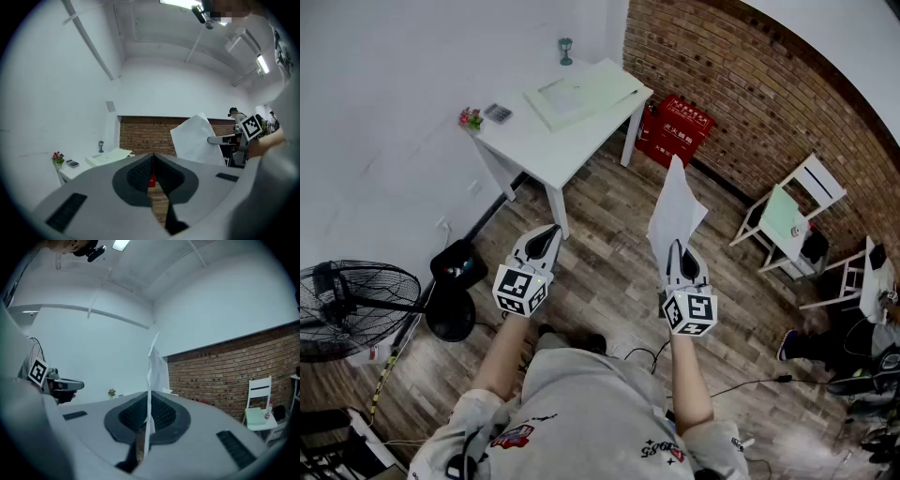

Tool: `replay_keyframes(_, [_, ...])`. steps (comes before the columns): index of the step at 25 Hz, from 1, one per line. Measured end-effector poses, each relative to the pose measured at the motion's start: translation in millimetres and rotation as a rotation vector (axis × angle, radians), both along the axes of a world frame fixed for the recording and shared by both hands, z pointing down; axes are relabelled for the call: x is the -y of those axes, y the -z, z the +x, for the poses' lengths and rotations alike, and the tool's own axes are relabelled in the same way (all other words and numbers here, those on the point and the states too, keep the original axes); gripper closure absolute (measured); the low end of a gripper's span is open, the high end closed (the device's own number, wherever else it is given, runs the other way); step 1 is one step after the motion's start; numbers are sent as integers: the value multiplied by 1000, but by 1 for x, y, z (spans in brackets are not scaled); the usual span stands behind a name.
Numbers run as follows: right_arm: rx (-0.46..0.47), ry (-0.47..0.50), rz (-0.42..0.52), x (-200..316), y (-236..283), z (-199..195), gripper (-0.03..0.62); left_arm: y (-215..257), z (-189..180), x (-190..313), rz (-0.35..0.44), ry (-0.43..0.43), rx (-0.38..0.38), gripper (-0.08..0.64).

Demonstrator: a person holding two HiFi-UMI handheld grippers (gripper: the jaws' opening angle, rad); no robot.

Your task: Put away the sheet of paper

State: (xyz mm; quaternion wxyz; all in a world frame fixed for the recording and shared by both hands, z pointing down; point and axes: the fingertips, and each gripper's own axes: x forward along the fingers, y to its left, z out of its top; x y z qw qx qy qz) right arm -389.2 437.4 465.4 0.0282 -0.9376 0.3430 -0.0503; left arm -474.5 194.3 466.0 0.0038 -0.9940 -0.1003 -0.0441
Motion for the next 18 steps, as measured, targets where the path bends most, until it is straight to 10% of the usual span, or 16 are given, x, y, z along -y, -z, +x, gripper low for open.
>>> replay_keyframes(18, [-12, 34, 7, -13, 5, 11, 597, 3, 4, -13, -7, 26, 3, 537])
